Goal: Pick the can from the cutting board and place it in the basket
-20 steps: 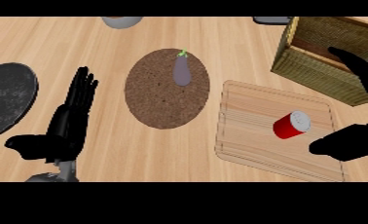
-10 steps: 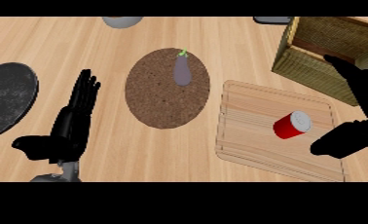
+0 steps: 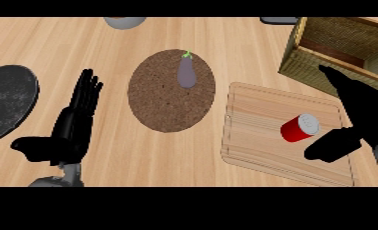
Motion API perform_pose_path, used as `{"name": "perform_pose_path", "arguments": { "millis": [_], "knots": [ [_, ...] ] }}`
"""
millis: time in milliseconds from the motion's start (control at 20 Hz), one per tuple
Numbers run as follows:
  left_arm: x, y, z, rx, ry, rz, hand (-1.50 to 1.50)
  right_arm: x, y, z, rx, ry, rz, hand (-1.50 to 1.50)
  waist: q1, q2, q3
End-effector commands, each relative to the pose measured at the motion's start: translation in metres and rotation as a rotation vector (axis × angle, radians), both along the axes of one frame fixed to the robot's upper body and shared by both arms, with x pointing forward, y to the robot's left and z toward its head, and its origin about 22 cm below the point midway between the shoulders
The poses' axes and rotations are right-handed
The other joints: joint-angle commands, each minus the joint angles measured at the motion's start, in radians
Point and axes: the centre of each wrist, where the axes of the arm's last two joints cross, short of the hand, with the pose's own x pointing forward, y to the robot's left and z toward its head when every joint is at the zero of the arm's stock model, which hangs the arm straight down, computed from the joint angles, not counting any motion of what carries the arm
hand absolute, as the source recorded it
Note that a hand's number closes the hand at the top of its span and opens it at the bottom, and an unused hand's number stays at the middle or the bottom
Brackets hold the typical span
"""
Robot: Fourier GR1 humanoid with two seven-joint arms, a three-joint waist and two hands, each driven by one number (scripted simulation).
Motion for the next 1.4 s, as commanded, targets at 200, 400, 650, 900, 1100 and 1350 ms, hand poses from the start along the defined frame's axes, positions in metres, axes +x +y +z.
{"name": "perform_pose_path", "arguments": {
  "millis": [200, 400, 650, 900, 1100, 1350],
  "knots": [
    [0.001, -0.001, -0.01, 0.0, 0.005, 0.012, 0.0, 0.003, 0.008, -0.024, -0.057, 0.055, -0.132, -1.5, -0.002, 0.001, 0.0],
    [0.006, 0.009, 0.004, 0.01, 0.017, 0.011, 0.0, -0.006, 0.011, -0.045, -0.079, 0.039, -0.142, -1.5, -0.004, 0.0, 0.001],
    [0.006, 0.004, 0.005, 0.004, 0.003, -0.003, 0.0, 0.004, 0.018, -0.038, -0.086, 0.036, -0.159, -1.5, -0.002, 0.0, 0.0],
    [-0.018, 0.001, 0.01, -0.001, -0.012, -0.009, 0.0, 0.017, 0.024, -0.062, -0.073, 0.036, -0.169, -1.5, 0.009, 0.0, 0.001],
    [-0.01, 0.003, -0.012, 0.009, -0.014, 0.007, 0.0, 0.018, 0.007, -0.077, -0.069, 0.088, -0.168, -1.5, 0.002, 0.001, 0.001],
    [-0.009, -0.005, 0.002, -0.002, -0.007, 0.009, 0.0, 0.017, -0.002, -0.088, -0.086, 0.11, -0.171, -1.5, 0.0, 0.0, 0.001]
  ]
}}
